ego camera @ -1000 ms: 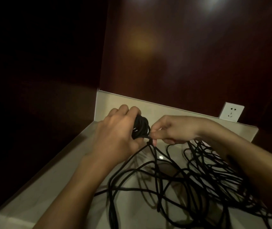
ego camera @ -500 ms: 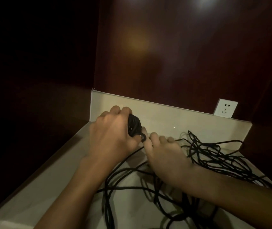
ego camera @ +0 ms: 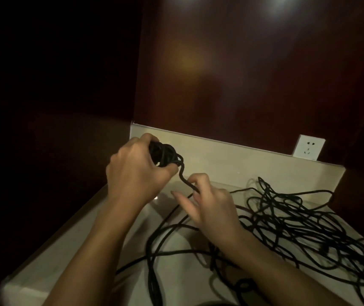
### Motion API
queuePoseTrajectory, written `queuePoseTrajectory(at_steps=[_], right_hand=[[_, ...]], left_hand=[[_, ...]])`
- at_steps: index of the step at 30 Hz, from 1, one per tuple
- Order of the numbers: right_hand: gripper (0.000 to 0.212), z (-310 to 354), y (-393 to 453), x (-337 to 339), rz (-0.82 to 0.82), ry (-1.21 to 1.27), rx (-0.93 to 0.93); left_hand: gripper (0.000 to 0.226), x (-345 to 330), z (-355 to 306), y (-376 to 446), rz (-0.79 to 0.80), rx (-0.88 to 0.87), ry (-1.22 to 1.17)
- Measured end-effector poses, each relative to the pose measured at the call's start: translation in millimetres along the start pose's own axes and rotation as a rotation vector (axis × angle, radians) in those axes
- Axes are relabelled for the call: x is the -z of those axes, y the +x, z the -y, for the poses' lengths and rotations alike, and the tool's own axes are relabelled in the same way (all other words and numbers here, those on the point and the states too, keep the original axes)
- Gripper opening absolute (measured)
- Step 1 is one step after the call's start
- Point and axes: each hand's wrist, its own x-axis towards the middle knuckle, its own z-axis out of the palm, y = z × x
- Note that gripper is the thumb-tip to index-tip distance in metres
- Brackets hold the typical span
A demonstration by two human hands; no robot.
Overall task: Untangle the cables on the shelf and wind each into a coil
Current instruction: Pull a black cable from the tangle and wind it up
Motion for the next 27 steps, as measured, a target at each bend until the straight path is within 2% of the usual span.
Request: queuePoseTrajectory(at_steps=[2,6,9,11,13,16,18,21,23,25,27], right_hand=[[0.024,-7,7,13,0.013,-0.003,0.076],[0.031,-19,18,32,0.016,-0.226,0.201],[0.035,-19,20,41,-0.011,-0.297,0.208],[0.039,-21,32,52,0.010,-0.285,0.220],[0.044,-29,53,68,0.092,-0.238,0.279],[0.051,-41,78,87,0.216,-0.093,0.307],[0.048,-44,84,87,0.284,0.044,0.262],[0.034,-34,85,75,0.289,0.288,0.106],[0.026,-27,80,59,0.247,0.403,-0.045],[0.019,-18,68,43,0.186,0.441,-0.209],[0.022,-6,55,28,0.156,0.402,-0.257]], left_hand=[[0.059,1,5,1,0.041,0.003,0.010],[0.059,-3,3,-1,0.068,-0.022,0.019],[0.056,-3,-1,-3,0.086,-0.058,0.055],[0.052,-1,-4,-6,0.182,-0.106,0.113],[0.047,0,-5,-7,0.333,-0.183,0.062],[0.037,10,-4,-7,0.665,-0.251,-0.418],[0.033,21,-1,-6,0.786,-0.255,-0.668],[0.032,21,5,-4,0.816,-0.266,-0.921],[0.034,15,6,-4,0.804,-0.209,-1.151],[0.032,11,4,-4,0.735,-0.130,-1.350],[0.024,9,4,-2,0.630,-0.070,-1.437]])
